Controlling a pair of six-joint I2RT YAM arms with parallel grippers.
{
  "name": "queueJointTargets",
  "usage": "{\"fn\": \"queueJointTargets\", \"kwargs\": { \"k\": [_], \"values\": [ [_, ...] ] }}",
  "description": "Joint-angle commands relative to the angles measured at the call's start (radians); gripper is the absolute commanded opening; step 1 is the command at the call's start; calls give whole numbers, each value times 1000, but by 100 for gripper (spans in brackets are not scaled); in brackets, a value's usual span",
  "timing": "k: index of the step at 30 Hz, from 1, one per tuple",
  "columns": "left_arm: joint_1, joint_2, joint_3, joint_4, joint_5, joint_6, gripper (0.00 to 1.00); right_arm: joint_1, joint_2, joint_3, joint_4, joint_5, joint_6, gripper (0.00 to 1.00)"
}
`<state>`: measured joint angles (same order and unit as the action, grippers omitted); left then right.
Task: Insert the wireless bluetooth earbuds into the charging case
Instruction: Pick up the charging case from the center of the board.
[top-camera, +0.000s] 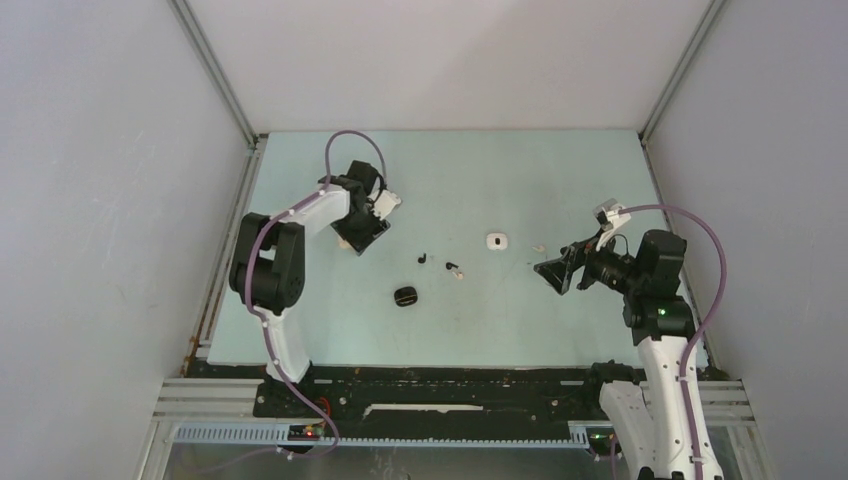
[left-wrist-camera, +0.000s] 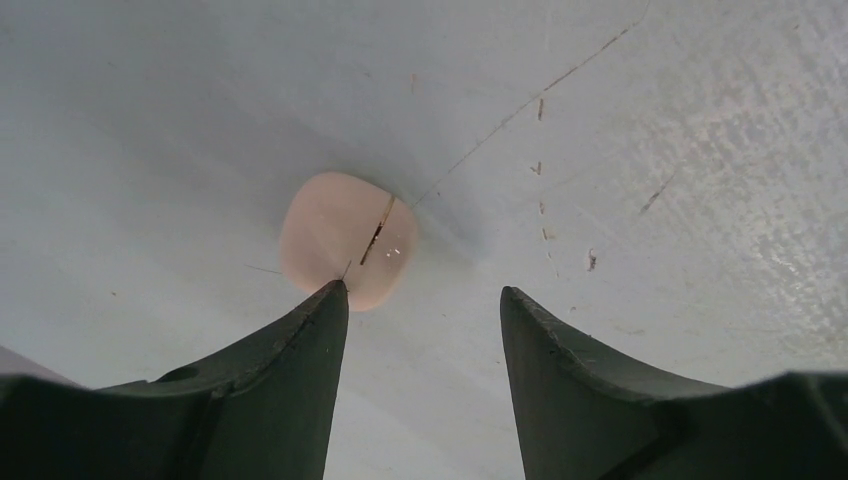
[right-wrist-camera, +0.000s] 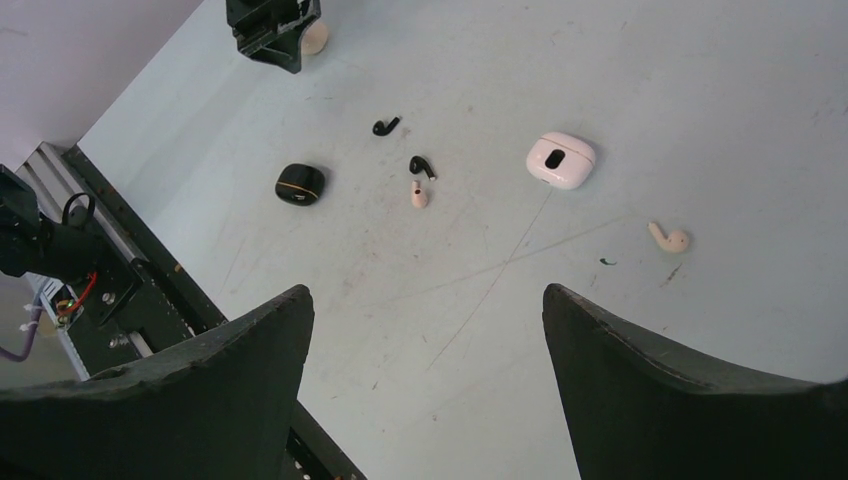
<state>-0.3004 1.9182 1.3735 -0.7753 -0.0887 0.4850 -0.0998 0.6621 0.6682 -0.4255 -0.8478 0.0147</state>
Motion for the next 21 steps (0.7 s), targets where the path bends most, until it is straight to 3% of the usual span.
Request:
{"fn": "queueJointTargets", "kwargs": {
  "k": [1, 6, 21],
  "values": [
    [30, -11, 21, 61, 25, 78, 63, 3, 7, 1, 12, 14, -12, 87],
    [39, 12, 38, 99, 33, 92, 63, -3, 8, -7, 21, 12, -36, 87],
    [82, 93, 123, 4, 42, -2, 60, -20, 1, -7, 19, 3, -35, 87]
  ]
}}
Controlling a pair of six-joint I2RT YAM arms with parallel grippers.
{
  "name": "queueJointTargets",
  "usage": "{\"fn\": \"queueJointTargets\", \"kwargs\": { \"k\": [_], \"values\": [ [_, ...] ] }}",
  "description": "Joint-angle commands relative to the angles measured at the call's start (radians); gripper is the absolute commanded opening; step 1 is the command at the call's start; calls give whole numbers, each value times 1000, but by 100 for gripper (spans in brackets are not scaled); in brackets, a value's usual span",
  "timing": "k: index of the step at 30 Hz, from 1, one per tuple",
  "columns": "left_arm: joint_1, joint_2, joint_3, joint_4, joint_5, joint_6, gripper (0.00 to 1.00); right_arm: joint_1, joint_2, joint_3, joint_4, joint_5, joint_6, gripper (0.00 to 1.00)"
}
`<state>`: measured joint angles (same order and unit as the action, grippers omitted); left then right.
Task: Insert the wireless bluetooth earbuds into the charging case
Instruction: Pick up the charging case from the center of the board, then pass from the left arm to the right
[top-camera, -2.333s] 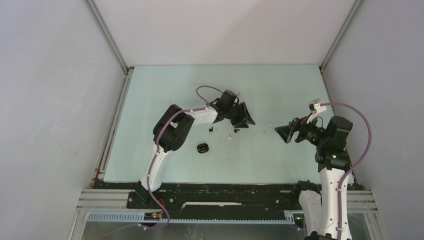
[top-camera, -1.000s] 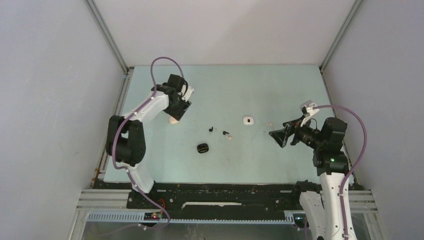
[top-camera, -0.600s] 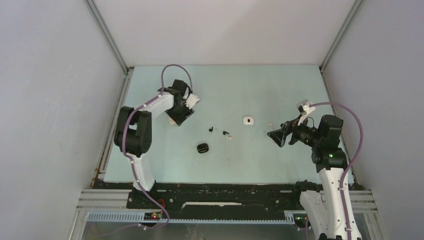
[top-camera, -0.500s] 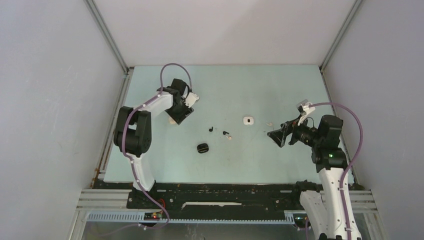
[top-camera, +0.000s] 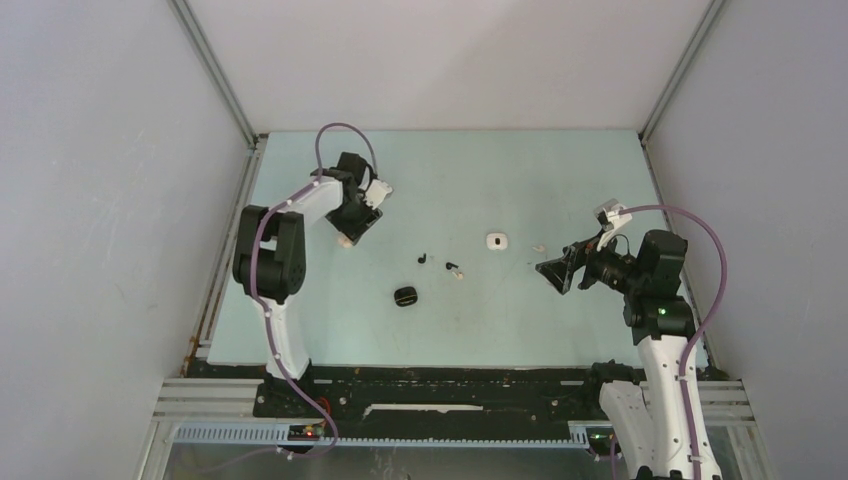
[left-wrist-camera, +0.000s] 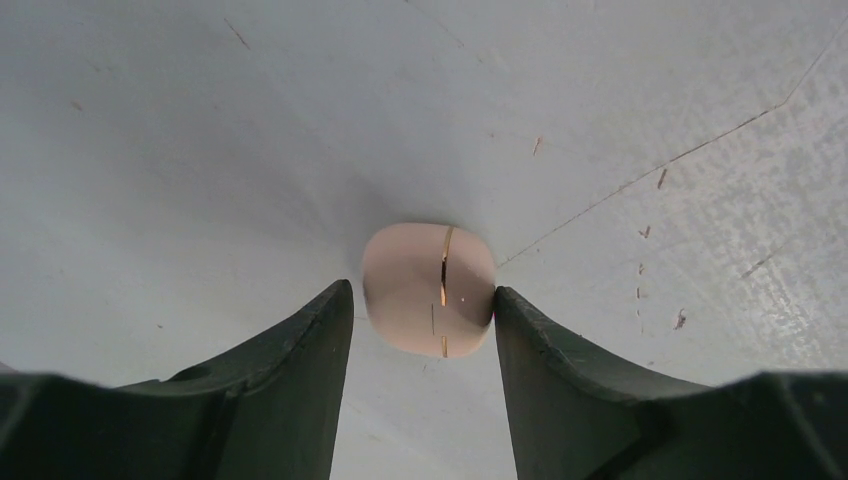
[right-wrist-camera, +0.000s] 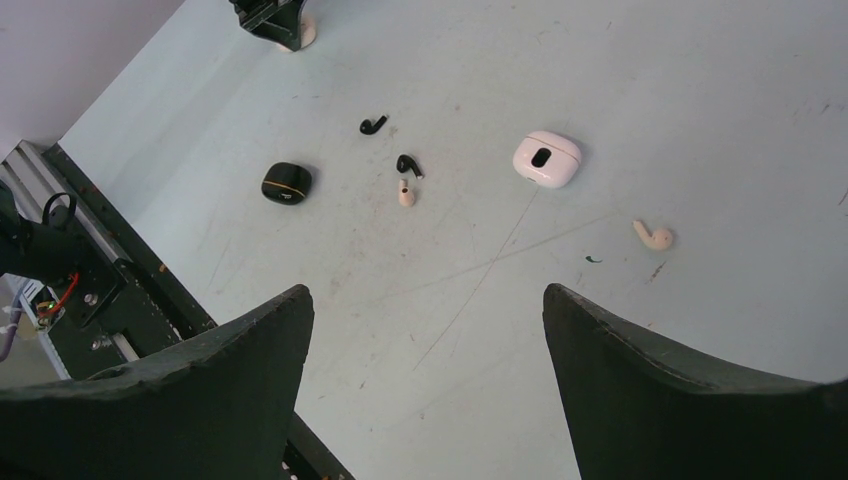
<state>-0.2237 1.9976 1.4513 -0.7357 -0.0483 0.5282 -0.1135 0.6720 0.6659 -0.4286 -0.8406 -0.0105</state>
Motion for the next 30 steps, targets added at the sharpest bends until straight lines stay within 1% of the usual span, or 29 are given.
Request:
{"fn": "queueJointTargets", "kwargs": {
  "k": [1, 5, 10, 13, 16, 19, 22, 26, 30],
  "values": [
    [6, 13, 45, -45, 1, -52, 59, -6, -9, -4, 22, -5, -9, 87],
    [-12, 12, 41, -66, -25, -80, 54, -6, -13, -5, 21, -8, -11, 87],
    [-34, 25, 53, -89, -124, -145, 57, -6, -21, -5, 19, -9, -12, 87],
    [-47, 24, 61, -112, -111, -172, 51, -6, -24, -5, 17, -9, -14, 87],
    [-86, 2, 47, -127, -115, -177, 44, -6, -22, -5, 19, -9, -17, 87],
    [-120, -18, 71, -160, -192, -224, 39, -6, -16, -5, 19, -9, -17, 87],
    [-162, -64, 90, -196, -216, -267, 36, -10, -13, -12, 34, -19, -11, 87],
    [-244, -148, 78, -212, -176, -310, 35, -19, -12, -14, 36, -23, -16, 87],
    [-339, -229, 68, -204, -36, -347, 34, -30, -12, -16, 34, -29, -27, 87]
  ]
}}
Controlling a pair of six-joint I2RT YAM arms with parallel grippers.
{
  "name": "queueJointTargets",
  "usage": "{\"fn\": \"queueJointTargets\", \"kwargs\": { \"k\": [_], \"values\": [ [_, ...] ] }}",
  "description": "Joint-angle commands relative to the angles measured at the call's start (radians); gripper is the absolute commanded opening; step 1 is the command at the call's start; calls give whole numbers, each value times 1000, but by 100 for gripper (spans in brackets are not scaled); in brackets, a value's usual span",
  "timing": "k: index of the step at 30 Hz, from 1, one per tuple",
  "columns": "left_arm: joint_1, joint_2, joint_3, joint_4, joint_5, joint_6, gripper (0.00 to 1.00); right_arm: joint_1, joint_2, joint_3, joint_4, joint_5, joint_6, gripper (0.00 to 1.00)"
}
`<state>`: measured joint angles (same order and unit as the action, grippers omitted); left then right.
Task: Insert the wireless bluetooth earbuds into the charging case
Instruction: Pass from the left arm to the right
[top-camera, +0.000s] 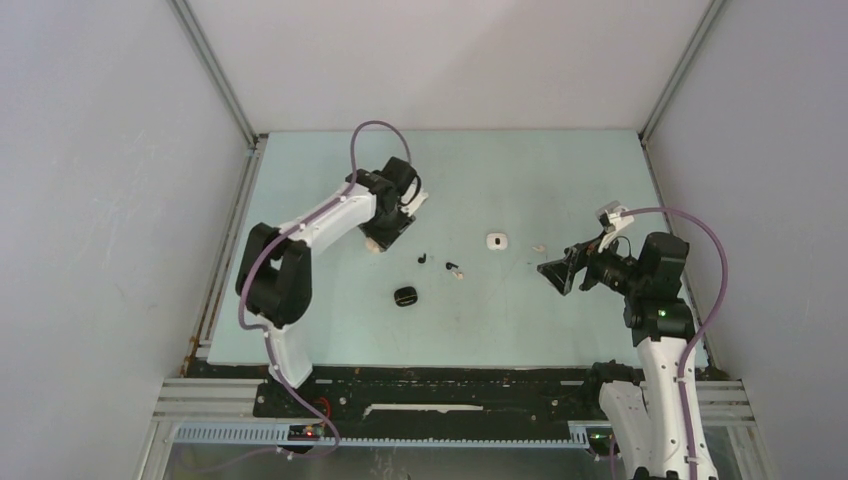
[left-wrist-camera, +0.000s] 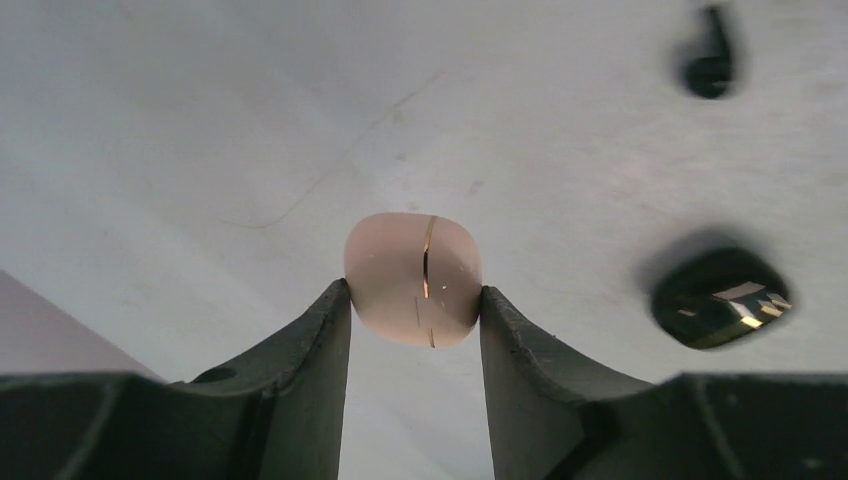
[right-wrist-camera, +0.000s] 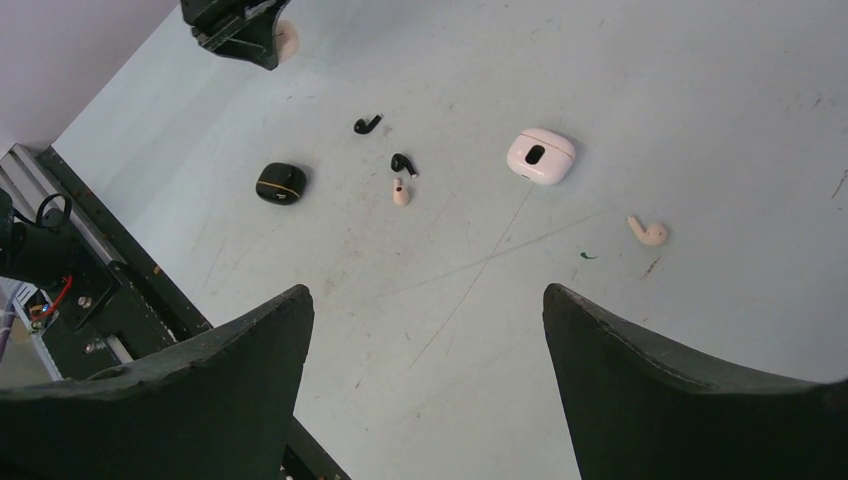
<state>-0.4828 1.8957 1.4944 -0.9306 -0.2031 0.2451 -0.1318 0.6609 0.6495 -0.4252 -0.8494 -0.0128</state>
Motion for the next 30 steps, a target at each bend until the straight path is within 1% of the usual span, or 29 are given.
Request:
{"fn": "queueJointTargets", "kwargs": {
  "k": [1, 4, 8, 10, 12, 16, 17, 19, 21, 24, 30],
  "values": [
    [-102, -144, 19, 6, 167, -75, 34, -13, -2, -2, 33, -30, -27, 87],
    [-175, -183, -12, 86, 296, -108, 31, -18, 4, -12, 48, -74, -27, 87],
    [-257, -174, -51, 175, 506, -136, 31, -16, 21, -17, 71, -157, -40, 84],
    [-271, -176, -86, 257, 656, -172, 31, -11, 37, -17, 74, -205, -69, 80],
    [-277, -179, -115, 344, 781, -210, 31, -1, 59, -16, 57, -260, -127, 74],
    [-278, -179, -123, 415, 974, -238, 32, 74, 140, 50, -78, -305, -365, 61],
    [-277, -184, -126, 425, 1008, -239, 32, 104, 160, 78, -139, -306, -450, 59],
    [-276, -192, -131, 427, 1070, -237, 32, 187, 197, 141, -286, -286, -675, 53],
    [-273, -194, -134, 424, 1123, -238, 32, 266, 223, 186, -386, -243, -825, 49],
    [-273, -195, -143, 422, 1183, -232, 32, 345, 237, 204, -386, -185, -885, 51],
    [-272, -191, -158, 432, 1299, -229, 32, 371, 266, 213, -352, -213, -916, 58]
  ]
}}
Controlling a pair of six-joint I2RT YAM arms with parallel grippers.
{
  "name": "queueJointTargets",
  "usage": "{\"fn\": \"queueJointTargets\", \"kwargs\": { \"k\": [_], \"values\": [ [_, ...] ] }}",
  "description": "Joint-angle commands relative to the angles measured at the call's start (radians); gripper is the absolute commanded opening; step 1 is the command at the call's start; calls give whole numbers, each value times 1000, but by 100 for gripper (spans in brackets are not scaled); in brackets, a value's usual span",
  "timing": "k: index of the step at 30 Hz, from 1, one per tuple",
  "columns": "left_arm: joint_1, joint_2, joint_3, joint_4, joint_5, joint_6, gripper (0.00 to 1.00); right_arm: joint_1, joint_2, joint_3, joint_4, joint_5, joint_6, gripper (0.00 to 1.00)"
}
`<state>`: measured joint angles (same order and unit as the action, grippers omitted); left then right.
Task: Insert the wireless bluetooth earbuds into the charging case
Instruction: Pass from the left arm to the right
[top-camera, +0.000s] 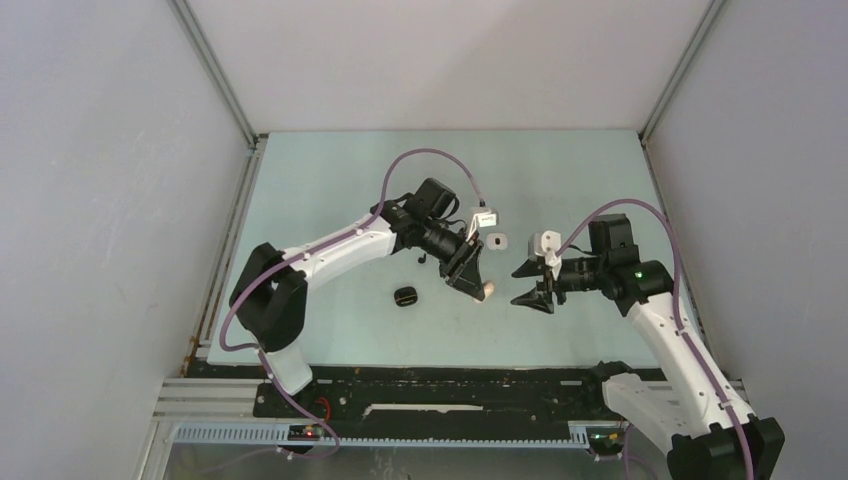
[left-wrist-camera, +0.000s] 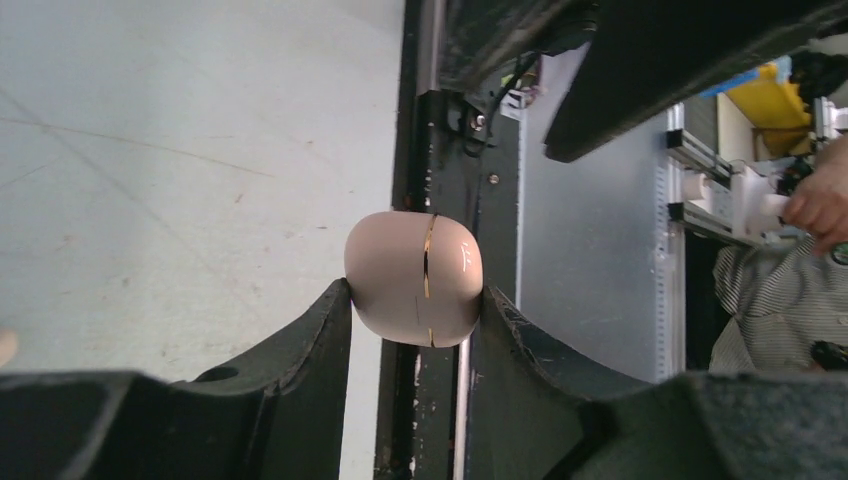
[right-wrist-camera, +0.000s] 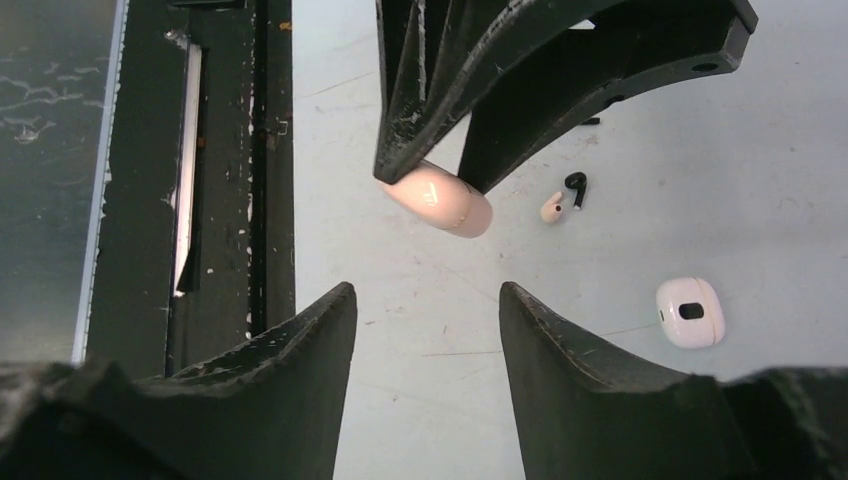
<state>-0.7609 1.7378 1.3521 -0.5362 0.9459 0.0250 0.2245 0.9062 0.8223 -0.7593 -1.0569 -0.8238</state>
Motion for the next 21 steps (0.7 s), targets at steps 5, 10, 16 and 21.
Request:
{"fn": "queueJointTargets", "kwargs": {
  "k": [5, 10, 16, 21],
  "values": [
    [5, -15, -16, 40, 192, -13, 32, 38, 40, 43, -3, -44, -120, 62],
    [4, -3, -23, 40, 262, -5, 30, 88, 69, 43, -19, -78, -128, 64],
    [1, 1, -32, 40, 284, -2, 30, 176, 106, 44, -11, -56, -118, 65],
    [-2, 13, -23, 10, 303, 16, 30, 213, 124, 43, 32, -33, -85, 65]
  ]
}}
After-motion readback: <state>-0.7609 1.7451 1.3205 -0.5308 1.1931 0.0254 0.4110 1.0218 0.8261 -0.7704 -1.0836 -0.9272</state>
